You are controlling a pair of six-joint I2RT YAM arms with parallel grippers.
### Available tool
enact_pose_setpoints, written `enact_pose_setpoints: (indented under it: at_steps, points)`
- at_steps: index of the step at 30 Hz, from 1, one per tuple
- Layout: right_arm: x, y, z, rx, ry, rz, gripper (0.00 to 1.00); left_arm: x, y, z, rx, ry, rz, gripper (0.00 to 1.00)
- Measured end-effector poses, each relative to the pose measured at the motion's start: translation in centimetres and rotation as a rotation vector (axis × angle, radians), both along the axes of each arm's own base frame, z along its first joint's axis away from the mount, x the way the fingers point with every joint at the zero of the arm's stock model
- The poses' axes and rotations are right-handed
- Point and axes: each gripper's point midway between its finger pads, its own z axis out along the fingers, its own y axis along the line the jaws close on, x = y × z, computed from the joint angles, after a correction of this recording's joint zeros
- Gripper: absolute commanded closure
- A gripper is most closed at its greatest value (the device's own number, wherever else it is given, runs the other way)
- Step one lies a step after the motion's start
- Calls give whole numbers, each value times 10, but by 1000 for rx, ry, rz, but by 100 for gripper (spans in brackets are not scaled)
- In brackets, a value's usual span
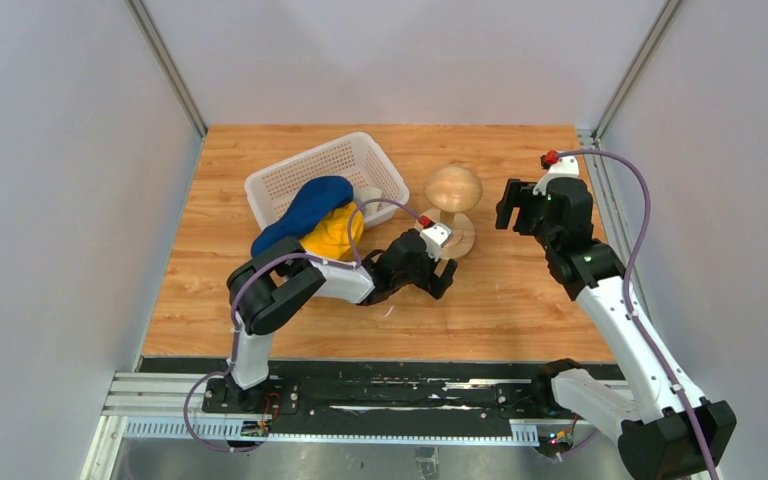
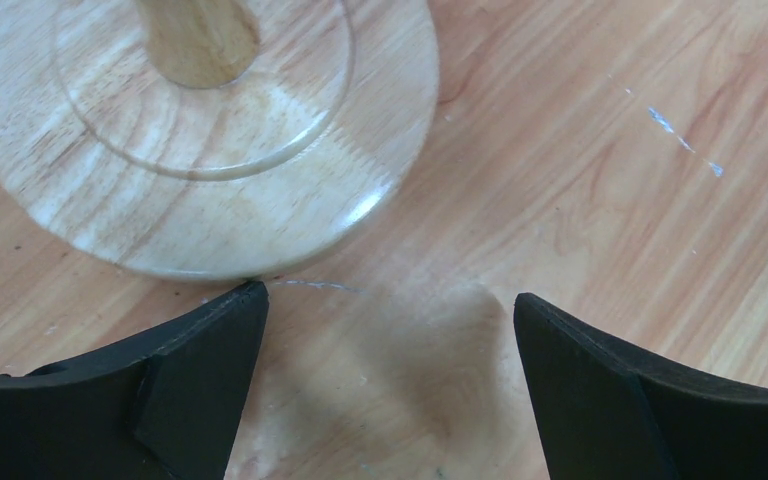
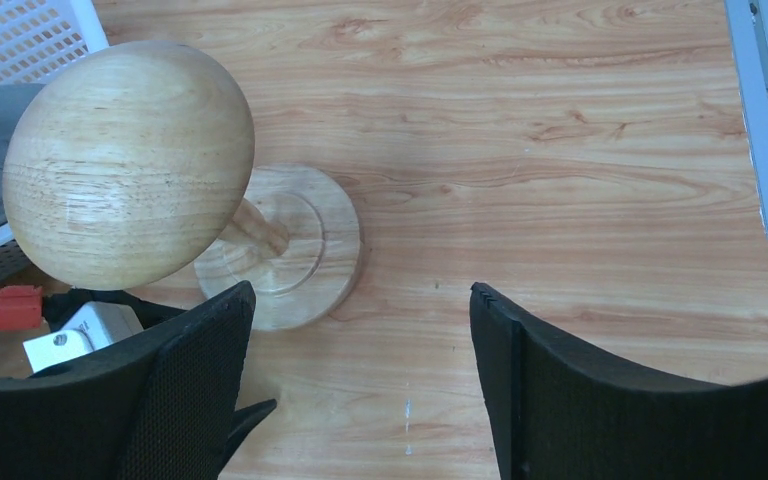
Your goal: Stack the hats
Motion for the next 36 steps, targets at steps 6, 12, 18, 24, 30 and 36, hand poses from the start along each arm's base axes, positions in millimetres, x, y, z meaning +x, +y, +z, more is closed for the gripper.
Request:
enact_pose_setpoints:
  at_steps: [6, 12, 18, 24, 30, 36]
  points:
    - [-1, -1, 2, 0, -7, -4, 22, 5, 16, -1, 9, -5, 31, 2]
    - [-1, -1, 3, 1, -10, -3, 22, -18, 56, 1, 45, -2, 64, 2]
    - [-3, 0, 6, 7, -18, 3, 22, -14, 82, 19, 57, -67, 134, 2]
    - [-6, 1, 10, 15, -33, 13, 22, 14, 108, 24, 73, -113, 239, 2]
    - [-9, 2, 9, 20, -36, 21, 22, 45, 142, 29, 44, -134, 369, 2]
    - [-9, 3, 9, 23, -34, 28, 22, 70, 165, 40, -18, -148, 502, 2]
